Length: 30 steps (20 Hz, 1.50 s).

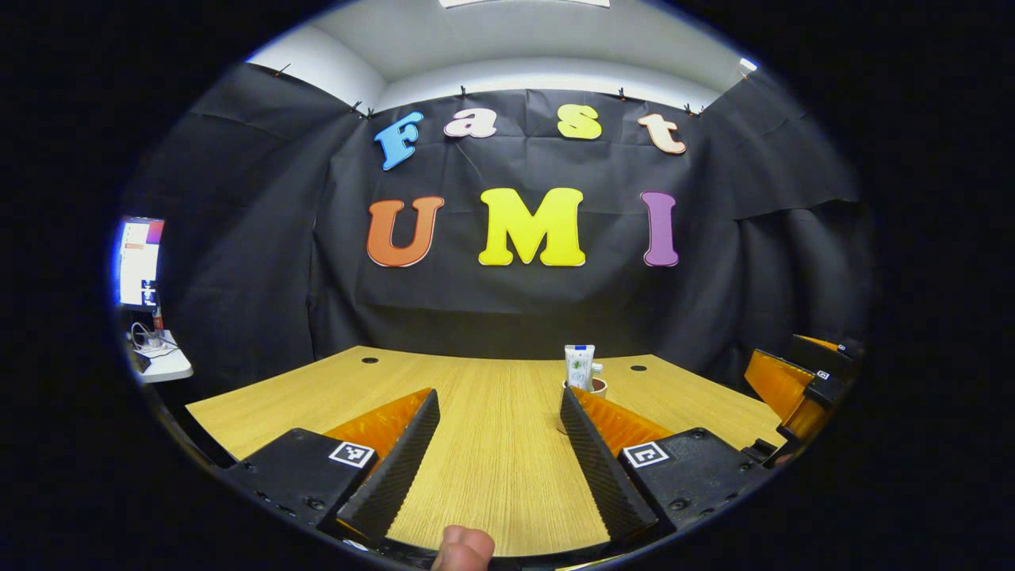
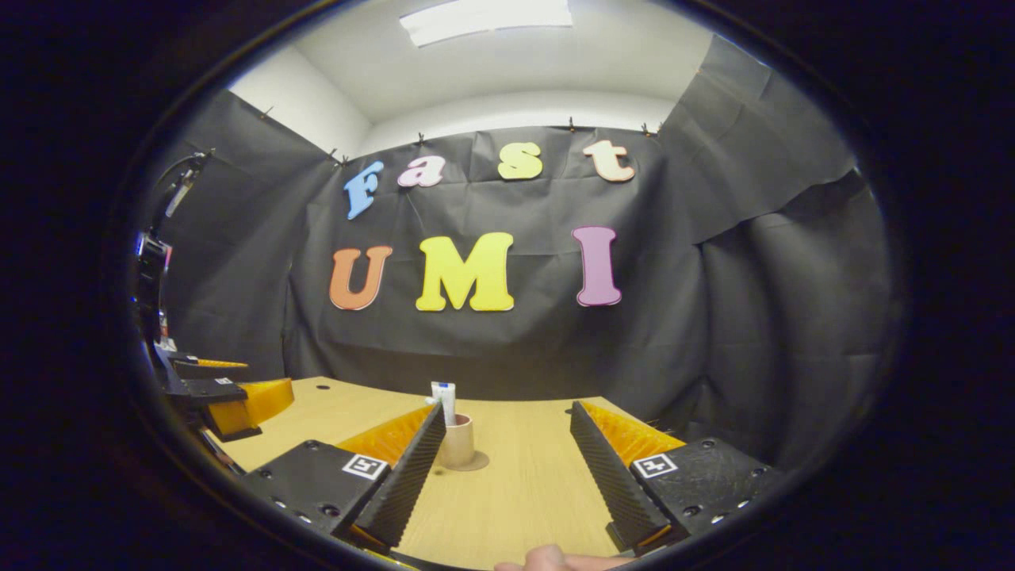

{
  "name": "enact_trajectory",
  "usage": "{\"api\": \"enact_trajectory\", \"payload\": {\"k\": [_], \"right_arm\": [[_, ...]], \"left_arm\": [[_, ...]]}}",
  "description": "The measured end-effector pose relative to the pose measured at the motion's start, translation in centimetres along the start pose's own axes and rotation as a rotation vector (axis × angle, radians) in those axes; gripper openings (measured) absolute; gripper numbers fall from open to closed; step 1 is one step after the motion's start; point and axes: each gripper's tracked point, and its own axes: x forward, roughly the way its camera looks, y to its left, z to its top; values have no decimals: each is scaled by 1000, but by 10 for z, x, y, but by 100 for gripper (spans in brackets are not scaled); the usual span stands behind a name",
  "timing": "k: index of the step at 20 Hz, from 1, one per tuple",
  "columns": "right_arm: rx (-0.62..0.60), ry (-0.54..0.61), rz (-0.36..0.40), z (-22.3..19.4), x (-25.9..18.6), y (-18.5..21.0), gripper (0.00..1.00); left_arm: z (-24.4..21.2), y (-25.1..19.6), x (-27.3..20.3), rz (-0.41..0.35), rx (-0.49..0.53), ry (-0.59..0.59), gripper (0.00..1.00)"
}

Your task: Put the toothbrush and toothpaste on the desktop into the cup, then pick up the cup and place it on the coaster on the desktop.

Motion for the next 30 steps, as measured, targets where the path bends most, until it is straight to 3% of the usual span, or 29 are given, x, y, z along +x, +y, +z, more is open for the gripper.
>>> {"api": "enact_trajectory", "payload": {"k": [10,30], "right_arm": [[33,18,-33,7,3,-4,97],[66,14,-64,15,1,-7,92]], "left_arm": [[15,8,9,15,37,-97,97],[21,2,17,-50,59,-139,97]]}}
